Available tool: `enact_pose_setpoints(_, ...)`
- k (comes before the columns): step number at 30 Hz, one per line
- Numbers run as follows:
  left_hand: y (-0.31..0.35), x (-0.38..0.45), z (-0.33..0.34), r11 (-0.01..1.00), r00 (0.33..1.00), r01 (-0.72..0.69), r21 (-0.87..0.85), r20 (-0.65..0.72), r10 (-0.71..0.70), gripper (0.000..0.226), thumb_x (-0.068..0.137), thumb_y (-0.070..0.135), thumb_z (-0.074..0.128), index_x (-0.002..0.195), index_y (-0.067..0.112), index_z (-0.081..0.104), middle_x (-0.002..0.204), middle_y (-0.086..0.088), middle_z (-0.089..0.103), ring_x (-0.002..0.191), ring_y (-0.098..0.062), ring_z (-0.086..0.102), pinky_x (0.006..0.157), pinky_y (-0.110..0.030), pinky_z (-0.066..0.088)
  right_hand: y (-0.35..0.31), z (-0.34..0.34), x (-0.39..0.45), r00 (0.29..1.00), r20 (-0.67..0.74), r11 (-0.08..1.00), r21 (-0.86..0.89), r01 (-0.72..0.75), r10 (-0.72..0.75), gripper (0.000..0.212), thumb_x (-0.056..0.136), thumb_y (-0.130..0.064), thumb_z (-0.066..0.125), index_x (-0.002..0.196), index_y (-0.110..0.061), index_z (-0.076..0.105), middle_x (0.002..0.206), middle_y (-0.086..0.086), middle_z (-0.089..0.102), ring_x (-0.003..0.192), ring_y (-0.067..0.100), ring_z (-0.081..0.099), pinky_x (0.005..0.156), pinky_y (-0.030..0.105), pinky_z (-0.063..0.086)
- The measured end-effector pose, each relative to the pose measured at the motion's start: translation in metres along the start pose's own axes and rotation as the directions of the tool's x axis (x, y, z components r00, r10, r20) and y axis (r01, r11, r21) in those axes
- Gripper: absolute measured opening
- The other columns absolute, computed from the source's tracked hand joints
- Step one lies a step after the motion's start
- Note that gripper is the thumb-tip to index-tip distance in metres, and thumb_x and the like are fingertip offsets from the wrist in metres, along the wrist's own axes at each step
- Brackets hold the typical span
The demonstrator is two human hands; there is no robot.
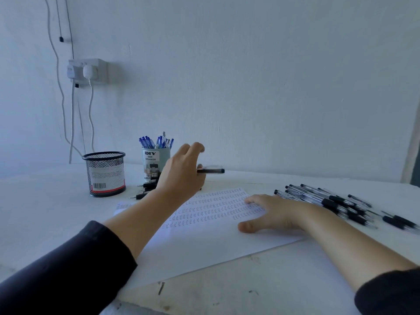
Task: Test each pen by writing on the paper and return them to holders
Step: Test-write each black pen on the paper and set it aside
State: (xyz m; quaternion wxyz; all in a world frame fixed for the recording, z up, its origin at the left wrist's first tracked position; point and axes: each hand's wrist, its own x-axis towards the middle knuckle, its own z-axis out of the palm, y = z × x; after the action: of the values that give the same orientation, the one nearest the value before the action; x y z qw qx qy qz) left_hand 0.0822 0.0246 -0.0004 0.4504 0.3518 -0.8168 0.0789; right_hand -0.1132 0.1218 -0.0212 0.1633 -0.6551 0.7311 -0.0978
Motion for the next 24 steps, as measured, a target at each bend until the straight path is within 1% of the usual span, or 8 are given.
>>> enact_pose_setpoints(2, 0.006, 0.001, -0.003, 0.989, 0.993, -0.039, -0.142, -0.115, 0.022, 0.037, 0.086, -0.003, 0.054, 0.122, 0.006, 0.056, 0.109, -0.01, 0.053, 0.073, -0.022, 0.056, 0.069, -0.033, 0.051, -0.001, -0.001, 0.0, 1.0, 0.014, 1.0, 0.023, -0.011, 0.01, 0.107, 0.056, -0.076, 0.064, 0.146, -0.034, 0.026, 0.155, -0.007, 0.024, 0.14, 0.015, 0.026, 0.115, 0.037, 0.022)
enact_pose_setpoints(4, 0.015, 0.001, -0.006, 0.963, 0.989, 0.007, -0.27, -0.138, -0.046, 0.027, 0.093, 0.012, 0.048, 0.116, 0.01, 0.061, 0.111, -0.004, 0.051, 0.074, -0.015, 0.056, 0.067, -0.019, 0.046, -0.001, -0.002, 0.0, 1.0, 0.019, 0.999, 0.03, -0.012, 0.011, 0.108, 0.054, -0.077, 0.065, 0.145, -0.034, 0.027, 0.154, -0.008, 0.024, 0.139, 0.015, 0.028, 0.115, 0.037, 0.023)
enact_pose_setpoints(6, 0.023, 0.003, -0.006, 0.891, 0.986, 0.136, -0.432, -0.031, -0.166, 0.034, 0.095, 0.036, 0.042, 0.098, 0.01, 0.064, 0.097, -0.005, 0.057, 0.07, -0.019, 0.06, 0.064, -0.028, 0.052, -0.002, -0.003, 0.001, 1.0, 0.022, 1.0, 0.027, 0.01, -0.011, 0.1, 0.064, -0.071, 0.066, 0.146, -0.029, 0.027, 0.155, -0.01, 0.02, 0.14, 0.015, 0.026, 0.115, 0.037, 0.022)
enact_pose_setpoints(9, 0.033, 0.004, -0.004, 0.605, 0.878, 0.475, -0.64, 0.302, -0.371, 0.057, 0.098, 0.053, 0.033, 0.082, 0.006, 0.061, 0.07, -0.012, 0.064, 0.05, -0.021, 0.058, 0.047, -0.024, 0.043, -0.004, -0.005, 0.001, 0.999, 0.031, 1.0, -0.003, 0.026, -0.026, 0.094, 0.074, -0.065, 0.063, 0.149, -0.026, 0.023, 0.157, -0.009, 0.009, 0.143, 0.016, 0.019, 0.117, 0.037, 0.018)
enact_pose_setpoints(12, 0.041, 0.003, 0.0, 0.397, 0.747, 0.661, -0.637, 0.51, -0.426, 0.064, 0.097, 0.055, 0.031, 0.08, 0.001, 0.061, 0.069, -0.014, 0.068, 0.051, -0.021, 0.062, 0.048, -0.025, 0.047, -0.004, -0.006, 0.0, 0.999, 0.041, 1.0, -0.002, -0.004, 0.004, 0.089, 0.077, -0.064, 0.061, 0.15, -0.031, 0.021, 0.157, -0.009, 0.005, 0.144, 0.018, 0.016, 0.117, 0.038, 0.017)
enact_pose_setpoints(15, 0.045, -0.002, 0.012, 0.246, 0.662, 0.73, -0.638, 0.571, -0.485, 0.044, 0.098, 0.037, 0.049, 0.083, -0.002, 0.062, 0.072, -0.015, 0.068, 0.06, -0.024, 0.066, 0.057, -0.031, 0.058, -0.002, -0.007, -0.002, 0.999, 0.019, 0.999, 0.046, -0.027, 0.026, 0.085, 0.076, -0.063, 0.064, 0.147, -0.037, 0.026, 0.155, -0.013, 0.014, 0.142, 0.014, 0.021, 0.116, 0.037, 0.019)
enact_pose_setpoints(18, 0.045, -0.014, 0.024, 0.217, 0.641, 0.741, -0.636, 0.573, -0.511, 0.013, 0.085, 0.008, 0.069, 0.083, -0.003, 0.062, 0.074, -0.018, 0.068, 0.06, -0.023, 0.067, 0.058, -0.029, 0.059, -0.002, -0.006, -0.004, 1.0, -0.008, 0.997, 0.07, -0.025, 0.025, 0.083, 0.076, -0.061, 0.065, 0.146, -0.038, 0.027, 0.155, -0.015, 0.02, 0.141, 0.011, 0.025, 0.116, 0.035, 0.02)
enact_pose_setpoints(24, 0.048, -0.02, 0.024, 0.313, 0.674, 0.724, -0.615, 0.534, -0.51, 0.013, 0.079, -0.006, 0.063, 0.077, 0.004, 0.054, 0.069, -0.021, 0.065, 0.05, -0.019, 0.065, 0.051, -0.025, 0.056, -0.002, -0.006, -0.006, 0.999, -0.009, 0.995, 0.091, -0.033, 0.034, 0.08, 0.077, -0.059, 0.065, 0.145, -0.038, 0.03, 0.155, -0.015, 0.022, 0.141, 0.011, 0.026, 0.115, 0.033, 0.02)
